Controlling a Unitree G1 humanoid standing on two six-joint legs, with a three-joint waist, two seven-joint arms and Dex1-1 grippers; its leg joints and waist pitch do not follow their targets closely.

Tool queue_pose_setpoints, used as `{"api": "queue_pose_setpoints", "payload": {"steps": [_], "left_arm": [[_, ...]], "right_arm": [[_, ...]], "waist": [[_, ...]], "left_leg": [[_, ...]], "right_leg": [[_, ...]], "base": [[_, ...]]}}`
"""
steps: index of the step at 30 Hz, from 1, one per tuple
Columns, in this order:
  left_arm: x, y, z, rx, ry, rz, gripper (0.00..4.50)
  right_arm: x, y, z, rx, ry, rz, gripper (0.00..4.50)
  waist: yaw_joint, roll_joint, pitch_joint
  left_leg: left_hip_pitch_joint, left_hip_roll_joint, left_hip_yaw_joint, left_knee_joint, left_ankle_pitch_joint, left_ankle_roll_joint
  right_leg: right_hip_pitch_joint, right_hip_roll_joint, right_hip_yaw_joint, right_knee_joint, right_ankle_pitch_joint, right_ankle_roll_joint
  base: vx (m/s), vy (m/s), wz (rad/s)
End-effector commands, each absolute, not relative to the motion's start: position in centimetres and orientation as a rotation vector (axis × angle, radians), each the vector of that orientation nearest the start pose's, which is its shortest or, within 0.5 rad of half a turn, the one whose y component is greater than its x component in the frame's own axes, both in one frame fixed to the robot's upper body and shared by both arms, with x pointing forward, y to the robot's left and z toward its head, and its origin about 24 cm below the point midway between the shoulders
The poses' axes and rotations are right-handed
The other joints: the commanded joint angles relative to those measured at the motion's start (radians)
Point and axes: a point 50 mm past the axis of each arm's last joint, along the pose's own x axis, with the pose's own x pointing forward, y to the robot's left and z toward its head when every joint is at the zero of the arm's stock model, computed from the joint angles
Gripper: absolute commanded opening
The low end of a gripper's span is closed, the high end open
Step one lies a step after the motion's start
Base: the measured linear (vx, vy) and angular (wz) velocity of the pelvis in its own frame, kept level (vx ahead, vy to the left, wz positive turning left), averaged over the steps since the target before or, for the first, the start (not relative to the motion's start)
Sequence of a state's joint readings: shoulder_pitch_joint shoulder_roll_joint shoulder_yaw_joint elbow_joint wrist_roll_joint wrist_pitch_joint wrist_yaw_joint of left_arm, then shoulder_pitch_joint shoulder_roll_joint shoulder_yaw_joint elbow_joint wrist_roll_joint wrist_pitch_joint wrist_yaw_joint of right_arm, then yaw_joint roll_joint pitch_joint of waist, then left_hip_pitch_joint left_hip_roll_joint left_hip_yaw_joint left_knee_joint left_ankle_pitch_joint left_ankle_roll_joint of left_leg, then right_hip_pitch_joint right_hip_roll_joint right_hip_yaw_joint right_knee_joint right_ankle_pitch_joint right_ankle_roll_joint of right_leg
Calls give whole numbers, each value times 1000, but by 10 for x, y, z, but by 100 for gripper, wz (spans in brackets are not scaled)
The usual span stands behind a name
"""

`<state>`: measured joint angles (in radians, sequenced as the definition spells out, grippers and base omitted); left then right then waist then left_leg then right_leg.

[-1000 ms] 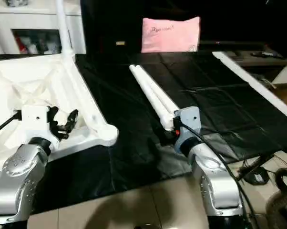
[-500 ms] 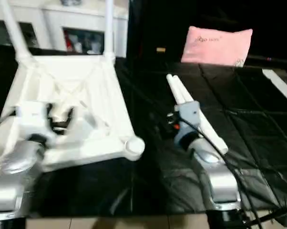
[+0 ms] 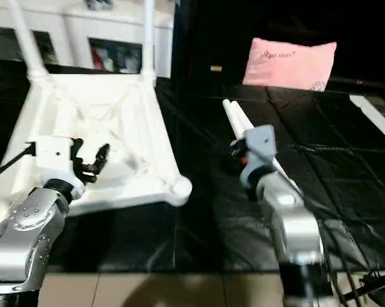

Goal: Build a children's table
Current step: Move to table

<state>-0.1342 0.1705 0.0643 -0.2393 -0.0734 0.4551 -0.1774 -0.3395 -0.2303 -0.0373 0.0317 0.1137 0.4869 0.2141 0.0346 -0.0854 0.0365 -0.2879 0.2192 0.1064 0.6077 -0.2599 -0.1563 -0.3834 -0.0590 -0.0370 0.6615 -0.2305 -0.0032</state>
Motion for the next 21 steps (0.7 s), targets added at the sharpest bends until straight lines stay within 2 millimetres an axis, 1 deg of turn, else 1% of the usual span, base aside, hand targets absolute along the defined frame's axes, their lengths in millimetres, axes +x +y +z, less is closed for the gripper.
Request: {"api": "queue_pose_setpoints", "payload": {"steps": [1,3,4,5,6,7,8,9,10,11,12,13,14,15,16,17,18,19,20,21], "left_arm": [[277,165,96,95,75,-216,323],[277,163,96,106,95,-273,323],[278,161,96,110,103,-305,323],[279,159,96,124,115,-355,323],[279,159,96,131,120,-374,323],[280,158,97,141,132,-409,323],[280,156,97,150,145,-444,323],[280,155,97,168,154,-481,323],[279,153,97,196,180,-570,323],[276,153,98,210,188,-630,323],[275,152,98,217,192,-667,323],[275,152,98,217,192,-667,323],[271,152,99,222,212,-737,323],[269,152,100,226,217,-771,323],[265,152,102,232,224,-826,323],[265,152,102,232,224,-826,323],[263,154,105,240,237,-868,323],[262,156,107,248,247,-894,323],[262,157,108,254,253,-903,323],[262,158,109,266,260,-914,323]], "right_arm": [[317,-184,88,-115,221,161,450],[325,-188,90,-135,240,158,450],[329,-189,91,-150,245,162,450],[334,-190,91,-150,265,183,450],[336,-190,91,-151,273,192,450],[340,-190,91,-155,286,205,450],[345,-190,91,-166,298,212,450],[349,-191,90,-172,310,216,450],[360,-192,92,-170,325,212,450],[365,-194,90,-159,354,203,450],[368,-195,90,-151,374,197,450],[368,-195,90,-151,374,197,450],[374,-199,88,-127,405,183,450],[376,-201,88,-125,421,169,450],[379,-205,87,-122,446,147,450],[379,-205,87,-122,446,147,450],[382,-212,86,-137,490,104,450],[384,-217,86,-143,523,79,450],[385,-218,85,-143,538,78,450],[386,-219,84,-138,559,85,450]], "waist": [[-2,12,-32],[0,12,-32],[-3,14,-35],[-2,14,-37],[-2,14,-42],[-2,16,-45],[-3,16,-48],[-3,17,-50],[-4,19,-53],[-8,15,-55],[-8,16,-56],[-6,17,-56],[-5,16,-60],[-5,19,-59],[-4,18,-61],[-4,18,-59],[-3,18,-59],[-2,24,-60],[-4,22,-59],[-3,29,-57]], "left_leg": [[-26,-21,36,-71,-170,16],[-26,-21,39,-70,-174,15],[-33,-22,39,-70,-173,12],[-34,-24,40,-68,-163,12],[-36,-24,40,-66,-145,15],[-42,-24,40,-65,-124,15],[-50,-25,40,-63,-95,12],[-52,-26,42,-63,-81,12],[-55,-26,43,-61,-61,12],[-58,-28,45,-59,-55,15],[-62,-28,47,-58,-49,16],[-60,-27,49,-56,-41,17],[-62,-26,51,-55,-13,21],[-62,-27,51,-55,-13,21],[-64,-27,53,-54,-6,24],[-66,-27,54,-54,-5,24],[-67,-24,54,-53,0,20],[-65,-25,54,-53,1,18],[-68,-26,56,-53,-8,14],[-67,-26,56,-53,-27,9]], "right_leg": [[42,-32,32,-105,-298,-100],[36,-32,32,-109,-320,-91],[37,-32,29,-108,-335,-84],[36,-32,29,-108,-327,-83],[34,-31,29,-104,-301,-92],[37,-31,30,-100,-268,-99],[38,-30,29,-93,-211,-118],[38,-29,29,-90,-181,-125],[37,-27,28,-85,-125,-146],[35,-25,26,-80,-106,-164],[35,-25,26,-79,-88,-177],[32,-26,26,-77,-71,-185],[34,-27,26,-72,-25,-198],[31,-25,25,-69,-18,-208],[32,-26,24,-66,4,-222],[33,-24,24,-67,10,-224],[33,-25,24,-65,22,-228],[32,-25,23,-64,23,-231],[33,-24,23,-64,19,-235],[31,-25,22,-65,1,-237]], "base": [[-97,-13,1],[-77,-18,3],[-63,-15,0],[-57,-13,0],[-57,-13,0],[0,0,0],[0,0,0],[0,0,0],[0,0,0],[0,0,0],[0,0,0],[0,0,0],[0,0,0],[0,0,0],[0,0,0],[0,0,0],[0,0,0],[0,0,0],[0,0,0],[0,0,0]]}}
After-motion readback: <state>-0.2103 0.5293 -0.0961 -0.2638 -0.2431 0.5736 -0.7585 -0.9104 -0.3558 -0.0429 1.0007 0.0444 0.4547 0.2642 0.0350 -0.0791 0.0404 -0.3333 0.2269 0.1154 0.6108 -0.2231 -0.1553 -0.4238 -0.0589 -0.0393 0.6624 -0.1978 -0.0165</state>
